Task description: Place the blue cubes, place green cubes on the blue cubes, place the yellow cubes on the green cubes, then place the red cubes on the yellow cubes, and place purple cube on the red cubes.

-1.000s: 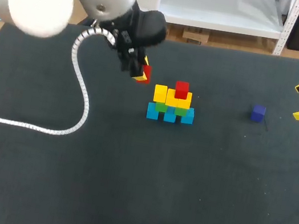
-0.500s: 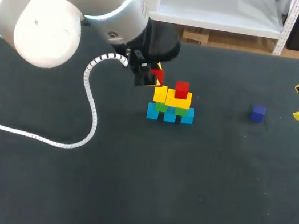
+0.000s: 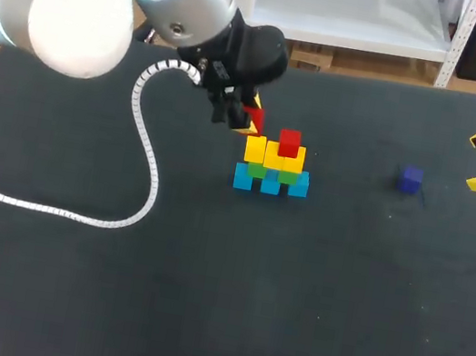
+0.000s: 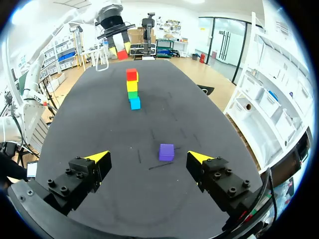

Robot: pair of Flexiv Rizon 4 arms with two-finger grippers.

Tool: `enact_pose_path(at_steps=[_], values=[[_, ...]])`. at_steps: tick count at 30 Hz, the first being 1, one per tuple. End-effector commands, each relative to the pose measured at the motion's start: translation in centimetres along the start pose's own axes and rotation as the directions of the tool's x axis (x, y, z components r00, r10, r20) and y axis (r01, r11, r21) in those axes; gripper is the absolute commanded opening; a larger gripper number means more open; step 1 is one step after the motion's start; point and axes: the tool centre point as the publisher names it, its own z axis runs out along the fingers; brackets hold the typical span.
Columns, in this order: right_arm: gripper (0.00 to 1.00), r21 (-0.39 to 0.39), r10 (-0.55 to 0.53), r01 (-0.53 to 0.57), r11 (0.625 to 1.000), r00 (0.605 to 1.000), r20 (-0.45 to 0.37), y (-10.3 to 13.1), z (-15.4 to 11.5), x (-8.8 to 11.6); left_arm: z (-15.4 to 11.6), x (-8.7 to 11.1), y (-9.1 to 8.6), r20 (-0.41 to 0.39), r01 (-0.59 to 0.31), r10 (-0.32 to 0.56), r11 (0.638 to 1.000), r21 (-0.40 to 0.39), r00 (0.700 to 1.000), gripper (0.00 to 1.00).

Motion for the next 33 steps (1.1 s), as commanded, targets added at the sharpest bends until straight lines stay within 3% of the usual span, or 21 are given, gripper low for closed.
enact_pose_path(at_steps=[1,33], values=[[1.00,0.000,-0.001,0.001,1.000,1.000,0.002,0.0,0.0,0.0,0.5,-0.3,0.9,-0.006,-0.004,0.004,0.999,0.037,1.000,0.00],[1.00,0.000,-0.001,0.001,1.000,1.000,0.002,0.0,0.0,0.0,3.5,-0.3,1.3,-0.022,0.029,-0.027,0.992,0.120,0.999,0.00]])
